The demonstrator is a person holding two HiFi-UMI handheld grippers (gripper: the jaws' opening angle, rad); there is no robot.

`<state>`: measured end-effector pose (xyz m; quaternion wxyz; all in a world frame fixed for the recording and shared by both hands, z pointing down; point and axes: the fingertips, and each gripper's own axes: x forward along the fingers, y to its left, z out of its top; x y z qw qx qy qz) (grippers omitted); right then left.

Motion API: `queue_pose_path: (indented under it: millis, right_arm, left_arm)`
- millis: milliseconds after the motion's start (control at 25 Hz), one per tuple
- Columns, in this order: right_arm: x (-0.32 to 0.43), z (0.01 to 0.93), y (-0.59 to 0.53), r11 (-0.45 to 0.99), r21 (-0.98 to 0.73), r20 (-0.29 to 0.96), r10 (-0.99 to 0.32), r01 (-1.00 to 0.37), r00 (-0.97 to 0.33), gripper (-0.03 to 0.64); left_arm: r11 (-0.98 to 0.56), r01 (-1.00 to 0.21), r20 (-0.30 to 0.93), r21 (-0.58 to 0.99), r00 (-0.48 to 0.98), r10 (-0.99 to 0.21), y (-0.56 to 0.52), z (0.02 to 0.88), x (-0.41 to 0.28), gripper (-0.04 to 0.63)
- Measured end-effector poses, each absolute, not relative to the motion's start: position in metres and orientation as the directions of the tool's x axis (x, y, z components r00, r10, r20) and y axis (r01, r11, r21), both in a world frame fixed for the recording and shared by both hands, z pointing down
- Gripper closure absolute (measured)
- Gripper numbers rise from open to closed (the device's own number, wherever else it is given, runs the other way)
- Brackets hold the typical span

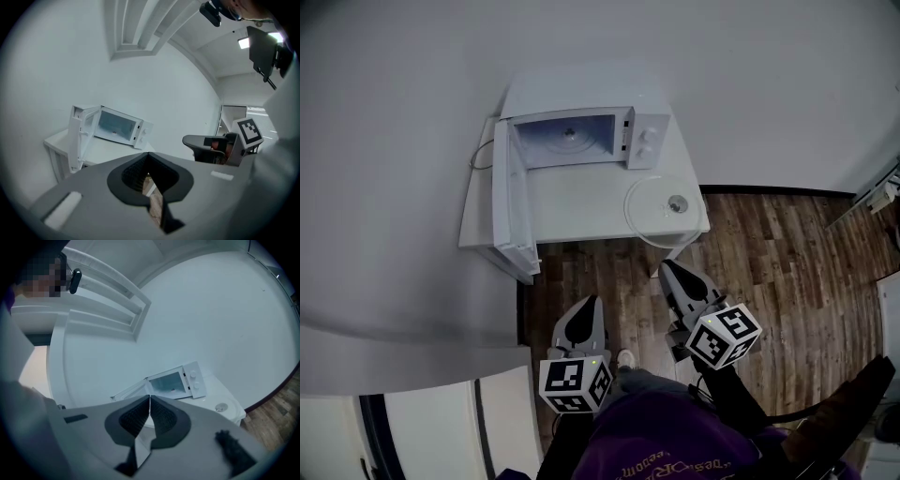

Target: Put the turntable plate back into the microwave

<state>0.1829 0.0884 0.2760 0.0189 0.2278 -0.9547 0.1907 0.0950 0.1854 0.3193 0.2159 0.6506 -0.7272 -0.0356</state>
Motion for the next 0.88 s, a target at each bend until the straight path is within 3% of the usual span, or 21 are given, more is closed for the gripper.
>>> queue_pose_path:
  millis: [880]
  right_arm:
    - [0.163, 0.288, 0.044, 0.799, -0.368, 0.141, -0.457, -0.475, -0.878, 0.604]
  left_arm:
    - [0.128, -0.936, 0.284, 0.327, -0.032, -0.958, 0.141, 0.325, 0.076, 0.591]
